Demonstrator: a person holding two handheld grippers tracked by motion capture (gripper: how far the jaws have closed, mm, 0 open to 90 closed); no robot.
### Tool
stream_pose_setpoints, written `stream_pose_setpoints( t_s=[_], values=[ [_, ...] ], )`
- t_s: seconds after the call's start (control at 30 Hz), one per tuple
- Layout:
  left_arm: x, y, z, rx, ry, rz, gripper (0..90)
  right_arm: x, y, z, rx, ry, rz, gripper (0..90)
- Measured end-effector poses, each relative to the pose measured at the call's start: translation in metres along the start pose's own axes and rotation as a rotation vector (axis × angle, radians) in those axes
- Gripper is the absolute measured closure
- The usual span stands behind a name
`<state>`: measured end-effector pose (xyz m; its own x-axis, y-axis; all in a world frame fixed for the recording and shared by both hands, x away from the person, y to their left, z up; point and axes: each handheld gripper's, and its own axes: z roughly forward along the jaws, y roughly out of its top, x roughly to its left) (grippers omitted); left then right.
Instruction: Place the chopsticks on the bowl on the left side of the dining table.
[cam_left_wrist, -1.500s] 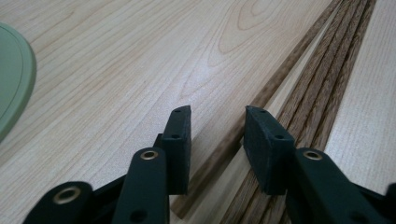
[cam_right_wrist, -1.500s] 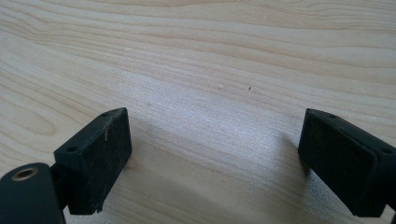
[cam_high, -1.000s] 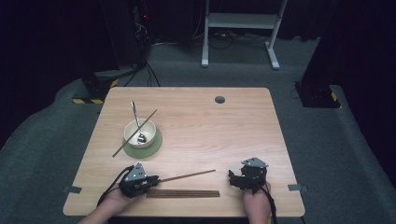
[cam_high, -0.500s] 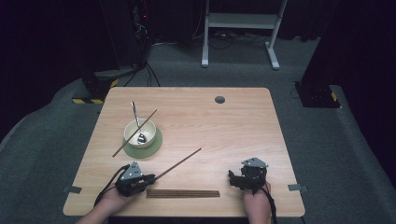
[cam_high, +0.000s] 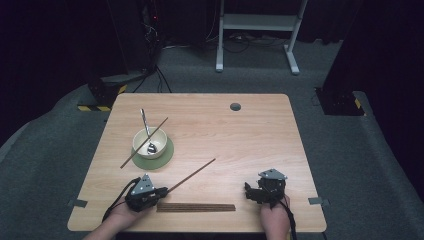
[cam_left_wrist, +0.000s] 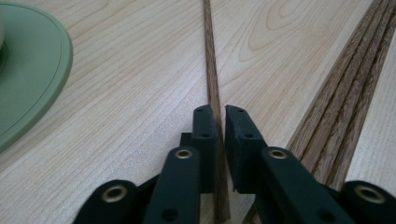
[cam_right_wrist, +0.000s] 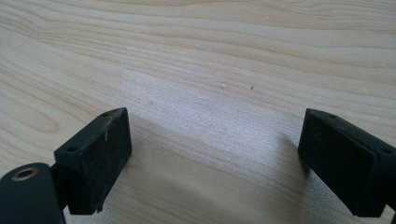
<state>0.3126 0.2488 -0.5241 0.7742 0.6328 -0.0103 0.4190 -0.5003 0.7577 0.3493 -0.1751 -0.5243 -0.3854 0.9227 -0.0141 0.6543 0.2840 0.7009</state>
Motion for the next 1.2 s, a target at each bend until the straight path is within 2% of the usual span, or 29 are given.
stream_pose_setpoints(
  t_s=[0.07, 0.13, 0.27, 0.73, 0.87, 1.2],
  values=[
    [-0.001, 0.000, 0.000, 0.004, 0.004, 0.011, 83.3, 0.000, 0.000, 0.000, 0.001, 0.001, 0.001, 9.5],
    [0.000, 0.001, -0.001, 0.010, -0.006, -0.002, 83.5, 0.000, 0.000, 0.000, 0.001, 0.001, 0.001, 9.5],
    [0.002, 0.002, -0.002, 0.004, -0.002, 0.001, 83.8, 0.000, 0.000, 0.000, 0.001, 0.001, 0.001, 9.5],
    [0.005, 0.010, -0.020, -0.111, 0.011, -0.029, 83.9, 0.000, 0.000, 0.000, 0.001, 0.002, 0.000, 9.5],
    [0.006, 0.012, -0.024, -0.134, 0.003, -0.031, 83.9, 0.000, 0.000, 0.000, 0.001, 0.003, -0.001, 9.5],
    [0.010, 0.015, -0.033, -0.188, 0.017, -0.045, 84.0, 0.000, 0.000, 0.000, 0.001, 0.005, -0.002, 9.5]
  ],
)
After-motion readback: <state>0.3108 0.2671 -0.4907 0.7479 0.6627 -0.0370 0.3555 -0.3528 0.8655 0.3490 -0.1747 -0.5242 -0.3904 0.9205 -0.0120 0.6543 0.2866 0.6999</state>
